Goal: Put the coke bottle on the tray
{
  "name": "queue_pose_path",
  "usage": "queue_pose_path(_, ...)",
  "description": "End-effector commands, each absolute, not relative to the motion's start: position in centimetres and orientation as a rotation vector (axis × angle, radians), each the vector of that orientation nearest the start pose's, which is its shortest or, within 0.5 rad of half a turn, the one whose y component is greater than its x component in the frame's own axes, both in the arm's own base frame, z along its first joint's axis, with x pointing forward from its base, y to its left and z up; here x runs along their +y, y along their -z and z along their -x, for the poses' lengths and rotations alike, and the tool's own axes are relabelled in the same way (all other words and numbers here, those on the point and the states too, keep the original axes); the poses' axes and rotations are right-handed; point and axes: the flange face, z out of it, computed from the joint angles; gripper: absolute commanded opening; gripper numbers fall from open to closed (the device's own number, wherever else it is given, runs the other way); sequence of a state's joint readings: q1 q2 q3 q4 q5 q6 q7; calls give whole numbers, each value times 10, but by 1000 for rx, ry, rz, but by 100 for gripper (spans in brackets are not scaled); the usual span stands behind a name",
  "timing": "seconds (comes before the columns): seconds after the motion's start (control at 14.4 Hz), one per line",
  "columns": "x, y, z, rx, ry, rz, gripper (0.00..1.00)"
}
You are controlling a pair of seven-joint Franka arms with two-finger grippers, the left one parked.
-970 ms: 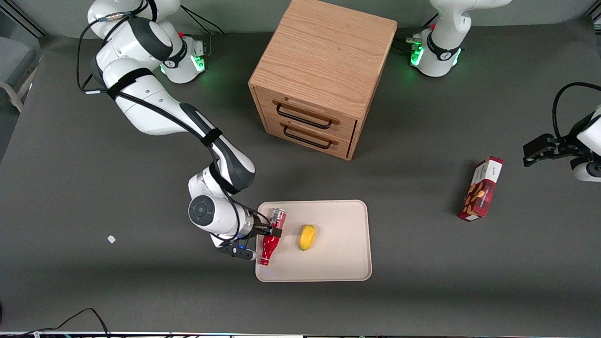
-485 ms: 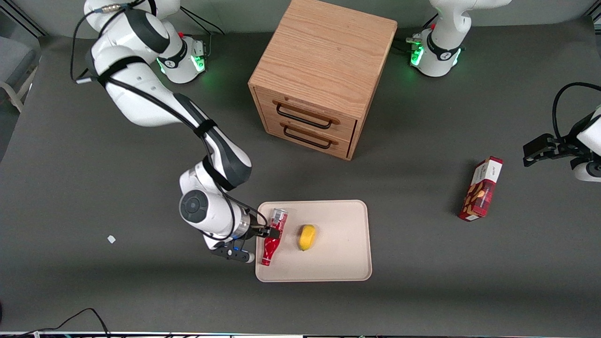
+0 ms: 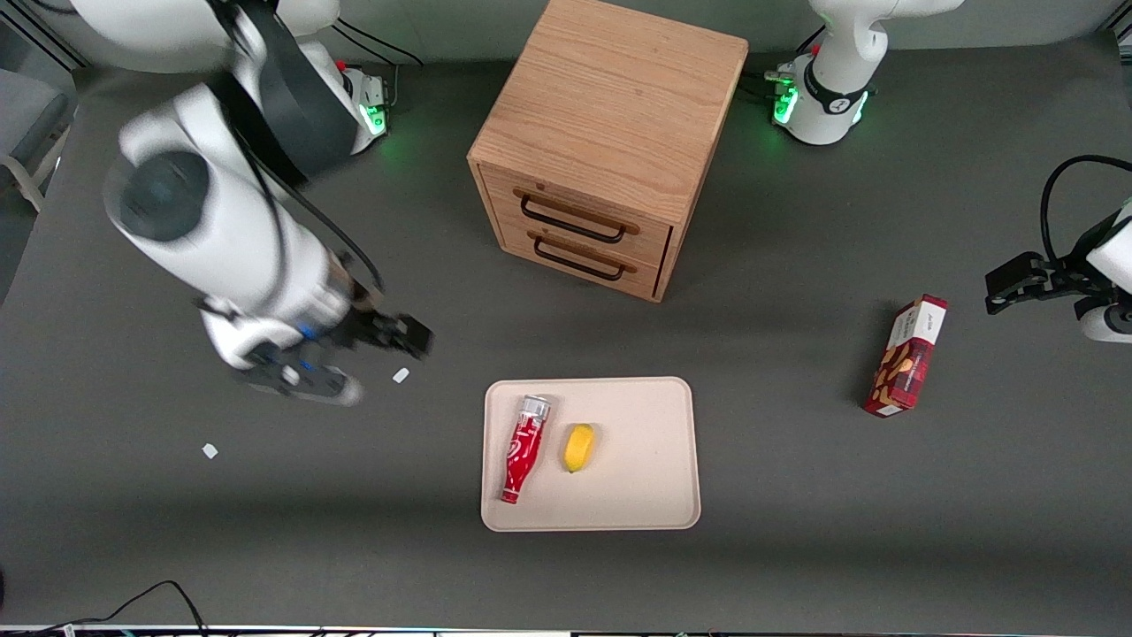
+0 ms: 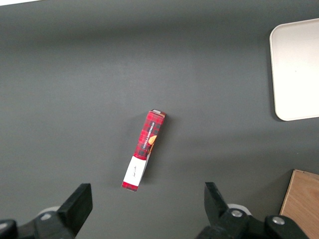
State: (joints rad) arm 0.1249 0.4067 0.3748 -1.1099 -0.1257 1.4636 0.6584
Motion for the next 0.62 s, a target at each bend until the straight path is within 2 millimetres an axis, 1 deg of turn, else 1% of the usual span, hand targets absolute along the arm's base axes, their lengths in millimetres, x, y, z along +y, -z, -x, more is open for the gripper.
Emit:
queue_pose_path(0.0, 195, -636, -569, 320, -141, 3222, 100)
queue_pose_path(0.07, 173, -647, -556, 331, -163, 3234, 100)
queue_pose_path(0.14, 147, -658, -540, 339, -177, 3207, 100)
queue_pose_path(0.21, 113, -664, -524, 361, -198, 3157, 100)
queue_pose_path(0.28, 87, -665, -508, 362, -186, 3127, 100)
queue_pose_path(0.35, 73, -660, -491, 360, -165, 3122, 100)
queue_pose_path(0.49, 62, -641, -466, 381, -124, 3117, 100)
queue_pose_path(0.55, 61, -630, -459, 385, -104, 3111, 100)
